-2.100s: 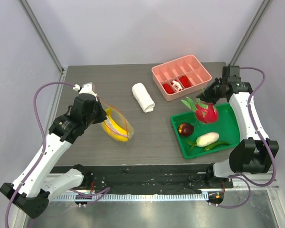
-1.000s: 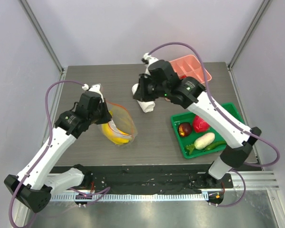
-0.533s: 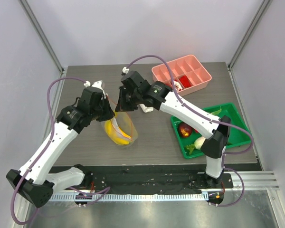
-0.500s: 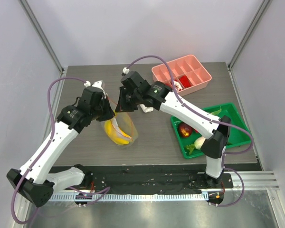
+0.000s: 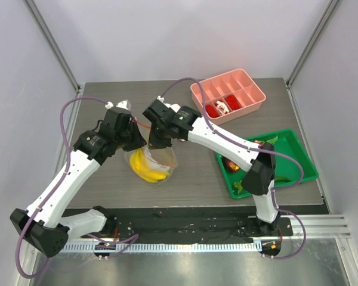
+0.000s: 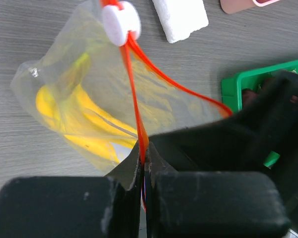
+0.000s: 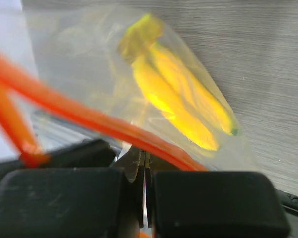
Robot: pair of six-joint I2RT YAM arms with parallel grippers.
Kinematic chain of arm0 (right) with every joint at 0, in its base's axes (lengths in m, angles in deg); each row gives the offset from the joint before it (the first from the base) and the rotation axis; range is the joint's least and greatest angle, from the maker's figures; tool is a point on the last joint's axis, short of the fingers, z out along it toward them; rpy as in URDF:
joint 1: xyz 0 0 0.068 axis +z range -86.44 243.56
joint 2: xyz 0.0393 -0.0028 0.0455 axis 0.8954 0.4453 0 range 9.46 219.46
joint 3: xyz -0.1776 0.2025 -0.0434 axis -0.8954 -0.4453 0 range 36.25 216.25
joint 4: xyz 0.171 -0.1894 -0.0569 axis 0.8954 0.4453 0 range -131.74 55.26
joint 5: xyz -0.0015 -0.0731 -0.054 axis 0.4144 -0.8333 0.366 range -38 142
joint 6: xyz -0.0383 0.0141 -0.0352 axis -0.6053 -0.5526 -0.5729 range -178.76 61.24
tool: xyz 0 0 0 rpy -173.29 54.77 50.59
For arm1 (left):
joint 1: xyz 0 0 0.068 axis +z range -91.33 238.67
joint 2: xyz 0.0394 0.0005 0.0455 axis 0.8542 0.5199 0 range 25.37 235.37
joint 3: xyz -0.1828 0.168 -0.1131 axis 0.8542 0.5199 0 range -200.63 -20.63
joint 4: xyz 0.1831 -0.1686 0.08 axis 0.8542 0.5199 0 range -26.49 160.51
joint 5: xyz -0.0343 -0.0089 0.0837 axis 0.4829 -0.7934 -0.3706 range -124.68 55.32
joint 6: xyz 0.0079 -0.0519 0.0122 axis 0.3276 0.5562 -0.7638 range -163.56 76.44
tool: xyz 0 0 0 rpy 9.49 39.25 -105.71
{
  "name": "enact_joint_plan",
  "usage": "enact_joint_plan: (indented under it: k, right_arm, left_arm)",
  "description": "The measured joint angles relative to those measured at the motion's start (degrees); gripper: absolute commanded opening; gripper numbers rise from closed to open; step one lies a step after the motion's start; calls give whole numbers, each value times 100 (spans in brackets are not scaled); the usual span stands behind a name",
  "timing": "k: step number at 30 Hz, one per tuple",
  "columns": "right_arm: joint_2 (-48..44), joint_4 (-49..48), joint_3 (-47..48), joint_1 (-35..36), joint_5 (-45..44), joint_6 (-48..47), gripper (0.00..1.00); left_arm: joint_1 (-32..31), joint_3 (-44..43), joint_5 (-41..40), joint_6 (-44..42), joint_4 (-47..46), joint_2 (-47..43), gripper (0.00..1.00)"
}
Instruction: Open the zip-top bag and remove the fake food
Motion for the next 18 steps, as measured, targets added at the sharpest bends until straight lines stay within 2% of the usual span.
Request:
enact_joint_plan:
  k: [7,11,14,18]
  right_arm:
    - [247,44,7,-4,-35,922,1]
    - [205,-339,-455,0,-103,1244,1]
    - [208,-778,-929,17,-101,1130,2]
    - [203,-1591,-1421,37,-17,437,16]
  left_arm:
    - [0,295,7,140,-118,-319,0]
    - [0,444,35,122,-162,-581,0]
    - [0,496,116,109,-212,-627,0]
    - [0,538,203,74,-251,-621,0]
